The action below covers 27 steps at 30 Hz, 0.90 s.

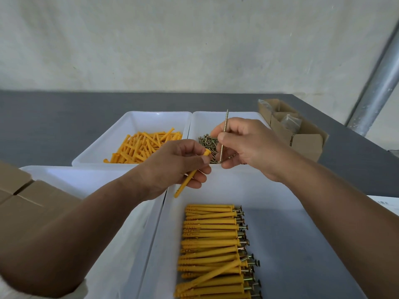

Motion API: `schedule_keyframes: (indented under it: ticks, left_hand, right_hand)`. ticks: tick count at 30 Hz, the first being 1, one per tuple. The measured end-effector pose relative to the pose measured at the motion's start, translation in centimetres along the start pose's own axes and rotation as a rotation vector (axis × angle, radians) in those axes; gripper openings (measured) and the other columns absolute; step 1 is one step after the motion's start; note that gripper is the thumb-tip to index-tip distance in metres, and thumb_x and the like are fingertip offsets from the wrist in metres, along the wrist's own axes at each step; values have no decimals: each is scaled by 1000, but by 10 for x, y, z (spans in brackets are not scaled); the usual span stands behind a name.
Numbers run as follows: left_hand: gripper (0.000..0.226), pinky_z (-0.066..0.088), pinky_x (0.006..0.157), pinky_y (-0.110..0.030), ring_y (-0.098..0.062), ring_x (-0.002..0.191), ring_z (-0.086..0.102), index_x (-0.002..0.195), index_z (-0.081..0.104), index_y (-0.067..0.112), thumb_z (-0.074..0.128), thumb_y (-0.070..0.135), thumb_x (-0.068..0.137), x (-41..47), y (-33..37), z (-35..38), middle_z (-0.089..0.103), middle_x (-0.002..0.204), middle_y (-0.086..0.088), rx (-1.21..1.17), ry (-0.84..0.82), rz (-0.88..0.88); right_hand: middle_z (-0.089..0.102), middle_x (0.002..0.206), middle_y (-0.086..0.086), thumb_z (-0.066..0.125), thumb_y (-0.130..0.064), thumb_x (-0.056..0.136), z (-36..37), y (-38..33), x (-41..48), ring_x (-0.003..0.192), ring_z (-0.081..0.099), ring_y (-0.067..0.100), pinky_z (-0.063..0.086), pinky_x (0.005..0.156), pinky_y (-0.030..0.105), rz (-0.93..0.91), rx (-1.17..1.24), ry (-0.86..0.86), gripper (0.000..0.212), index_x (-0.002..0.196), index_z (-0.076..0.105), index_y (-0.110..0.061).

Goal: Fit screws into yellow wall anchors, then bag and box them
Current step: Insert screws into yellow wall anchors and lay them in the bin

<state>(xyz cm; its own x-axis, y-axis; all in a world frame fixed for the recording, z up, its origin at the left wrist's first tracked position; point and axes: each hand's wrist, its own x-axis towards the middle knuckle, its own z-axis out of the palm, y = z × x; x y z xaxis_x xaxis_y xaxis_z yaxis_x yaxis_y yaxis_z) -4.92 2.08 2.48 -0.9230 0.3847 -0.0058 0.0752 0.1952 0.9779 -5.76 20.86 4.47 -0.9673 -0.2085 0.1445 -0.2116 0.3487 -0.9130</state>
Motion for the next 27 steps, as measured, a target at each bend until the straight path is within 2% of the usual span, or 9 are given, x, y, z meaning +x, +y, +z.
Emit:
schedule_keyframes:
  ticks: [3, 6, 9, 19, 24, 27]
  left_hand:
    - [15, 51, 49, -22, -10, 54, 60, 97, 66, 6, 62, 19, 92, -1, 4, -3, 68, 72, -2, -4, 43, 12]
    - [18, 45, 43, -20, -9, 51, 55, 100, 66, 5, 62, 21, 92, -2, 5, -5, 67, 70, -1, 24, 80, 20]
    - [13, 41, 41, -19, -8, 50, 54, 98, 67, 9, 61, 20, 94, -2, 5, -5, 67, 70, 0, 50, 89, 19]
    - [10, 40, 41, -19, -8, 51, 54, 98, 67, 12, 63, 19, 93, 0, 2, -5, 68, 69, 2, 151, 106, 0]
    - [6, 40, 42, -17, -6, 52, 57, 93, 69, 16, 66, 20, 91, 0, -1, -6, 69, 68, 5, 235, 124, 14]
    - [4, 41, 42, -17, -4, 53, 58, 91, 70, 19, 67, 22, 90, 2, -3, -6, 70, 68, 5, 288, 142, 25]
  right_hand:
    - [61, 75, -8, 49, -21, 98, -2, 2, 0, 71, 65, 12, 58, 68, 33, -164, -425, 88, 18, 101, 65, -28]
    - [46, 79, -12, 44, -24, 100, -2, 8, 1, 76, 49, 13, 37, 63, 29, -330, -834, 95, 22, 112, 61, -31]
    - [33, 79, -11, 37, -28, 103, -2, 15, 2, 81, 41, 17, 29, 58, 31, -377, -1040, 71, 24, 119, 55, -32]
    - [28, 79, -9, 44, -23, 102, 0, 19, 1, 83, 38, 18, 26, 54, 30, -406, -1136, 56, 28, 123, 55, -37]
    - [35, 87, -3, 49, -18, 100, -1, 17, 0, 85, 36, 17, 21, 50, 26, -423, -1190, 87, 31, 123, 58, -36]
    - [36, 89, -2, 50, -18, 100, -1, 16, -1, 87, 35, 17, 25, 53, 28, -431, -1219, 88, 34, 126, 58, -38]
